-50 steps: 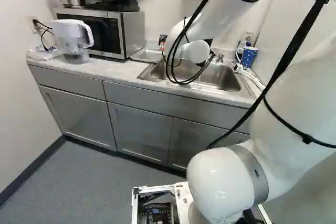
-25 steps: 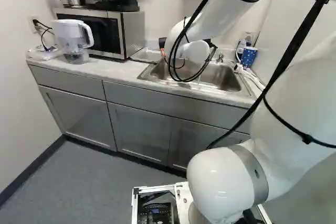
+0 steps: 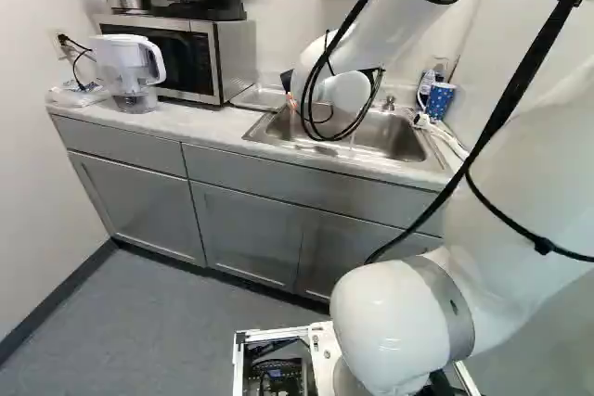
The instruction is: Rinse the cup and place it in the tray
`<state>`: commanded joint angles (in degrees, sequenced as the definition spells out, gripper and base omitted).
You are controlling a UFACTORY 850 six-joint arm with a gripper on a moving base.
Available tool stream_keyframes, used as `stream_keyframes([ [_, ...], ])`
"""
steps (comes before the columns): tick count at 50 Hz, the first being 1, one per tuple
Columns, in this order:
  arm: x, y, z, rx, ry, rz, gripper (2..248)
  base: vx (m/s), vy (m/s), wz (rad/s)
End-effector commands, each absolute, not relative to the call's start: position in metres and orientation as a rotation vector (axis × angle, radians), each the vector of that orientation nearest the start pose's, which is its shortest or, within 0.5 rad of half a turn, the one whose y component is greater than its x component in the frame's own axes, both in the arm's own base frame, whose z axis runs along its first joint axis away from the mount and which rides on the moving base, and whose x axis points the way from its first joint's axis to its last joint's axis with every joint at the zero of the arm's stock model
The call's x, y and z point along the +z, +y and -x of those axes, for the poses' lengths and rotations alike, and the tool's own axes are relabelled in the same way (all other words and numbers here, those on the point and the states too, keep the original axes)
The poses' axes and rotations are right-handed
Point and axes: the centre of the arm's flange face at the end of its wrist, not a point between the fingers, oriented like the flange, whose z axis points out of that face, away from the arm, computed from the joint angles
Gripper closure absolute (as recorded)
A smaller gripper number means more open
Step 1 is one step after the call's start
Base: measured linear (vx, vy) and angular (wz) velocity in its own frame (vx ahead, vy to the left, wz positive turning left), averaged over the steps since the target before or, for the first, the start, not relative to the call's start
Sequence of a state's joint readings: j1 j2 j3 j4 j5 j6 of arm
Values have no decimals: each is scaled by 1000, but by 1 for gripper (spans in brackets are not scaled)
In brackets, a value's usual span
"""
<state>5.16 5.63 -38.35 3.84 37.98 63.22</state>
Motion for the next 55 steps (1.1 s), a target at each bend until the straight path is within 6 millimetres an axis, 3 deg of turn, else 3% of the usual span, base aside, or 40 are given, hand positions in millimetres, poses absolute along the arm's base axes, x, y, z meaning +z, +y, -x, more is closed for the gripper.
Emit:
stream_keyframes([
  [55,537,37,-453,-1744,547,2039,130,0,0,0],
])
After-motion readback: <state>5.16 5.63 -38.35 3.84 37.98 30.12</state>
